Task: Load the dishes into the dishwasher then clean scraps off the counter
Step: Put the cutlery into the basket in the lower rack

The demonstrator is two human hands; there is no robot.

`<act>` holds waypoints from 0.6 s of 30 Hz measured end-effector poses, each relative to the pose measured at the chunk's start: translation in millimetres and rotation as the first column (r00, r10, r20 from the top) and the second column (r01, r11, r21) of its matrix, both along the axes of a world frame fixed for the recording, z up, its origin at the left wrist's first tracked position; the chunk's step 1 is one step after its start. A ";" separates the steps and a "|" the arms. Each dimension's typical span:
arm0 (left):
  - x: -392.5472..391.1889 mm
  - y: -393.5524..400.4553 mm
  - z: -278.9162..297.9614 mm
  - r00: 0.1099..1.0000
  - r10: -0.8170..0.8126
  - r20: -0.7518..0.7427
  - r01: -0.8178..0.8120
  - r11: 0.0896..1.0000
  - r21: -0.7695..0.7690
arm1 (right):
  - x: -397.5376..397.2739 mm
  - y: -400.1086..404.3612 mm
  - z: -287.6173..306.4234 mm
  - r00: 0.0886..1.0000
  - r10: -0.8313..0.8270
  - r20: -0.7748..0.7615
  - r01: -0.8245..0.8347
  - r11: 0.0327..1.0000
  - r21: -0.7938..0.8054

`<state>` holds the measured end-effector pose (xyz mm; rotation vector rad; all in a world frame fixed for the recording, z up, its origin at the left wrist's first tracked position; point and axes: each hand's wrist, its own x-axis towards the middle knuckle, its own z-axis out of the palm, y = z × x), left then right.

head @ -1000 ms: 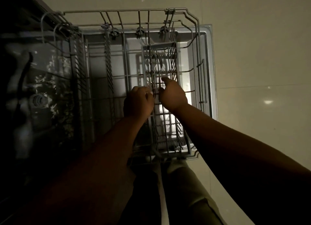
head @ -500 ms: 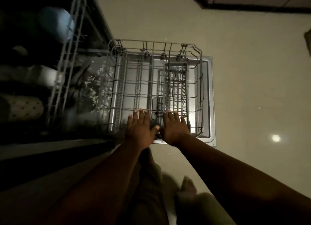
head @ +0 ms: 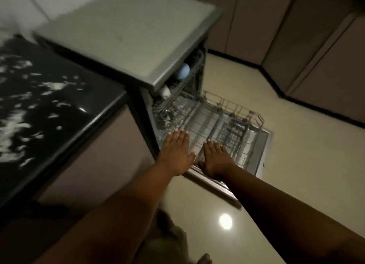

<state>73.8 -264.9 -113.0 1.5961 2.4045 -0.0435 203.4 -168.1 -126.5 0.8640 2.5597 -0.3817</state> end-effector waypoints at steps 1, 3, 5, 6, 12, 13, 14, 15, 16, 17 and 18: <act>-4.9 -12.6 20.4 0.999 0.005 -0.040 -0.003 0.999 0.053 | -13.3 -9.0 20.5 0.999 0.049 -0.017 -0.049 0.999 0.017; -18.6 -40.1 58.7 0.991 0.039 -0.127 -0.023 0.992 0.122 | -45.2 -31.5 58.2 0.986 0.156 -0.066 -0.153 0.987 0.055; -36.6 -66.0 91.4 0.977 0.122 -0.176 -0.091 0.980 0.175 | -78.4 -53.3 92.6 0.958 0.257 -0.123 -0.245 0.964 0.105; -48.5 -79.3 108.3 0.965 0.175 -0.195 -0.135 0.970 0.202 | -96.8 -62.7 109.8 0.939 0.306 -0.160 -0.283 0.948 0.148; -135.2 -189.3 186.9 0.833 0.496 -0.244 -0.386 0.838 0.385 | -215.5 -140.2 196.4 0.748 0.583 -0.319 -0.482 0.806 0.343; -146.9 -211.1 192.1 0.800 0.548 -0.245 -0.428 0.807 0.406 | -233.2 -158.1 202.5 0.721 0.609 -0.331 -0.509 0.789 0.344; -158.4 -233.8 195.4 0.762 0.602 -0.238 -0.479 0.771 0.419 | -250.4 -176.6 207.6 0.689 0.642 -0.336 -0.542 0.764 0.350; -169.6 -256.5 197.6 0.720 0.658 -0.220 -0.536 0.729 0.425 | -267.0 -195.7 212.2 0.655 0.678 -0.334 -0.576 0.734 0.359; -179.4 -278.2 198.3 0.679 0.709 -0.191 -0.594 0.683 0.426 | -280.9 -214.0 216.7 0.619 0.714 -0.329 -0.612 0.700 0.368; -187.7 -299.0 196.7 0.633 0.756 -0.168 -0.646 0.635 0.424 | -292.1 -231.7 220.4 0.586 0.741 -0.330 -0.641 0.672 0.370; -194.3 -318.9 194.6 0.583 0.799 -0.146 -0.695 0.584 0.419 | -302.8 -248.4 222.5 0.552 0.766 -0.330 -0.669 0.643 0.373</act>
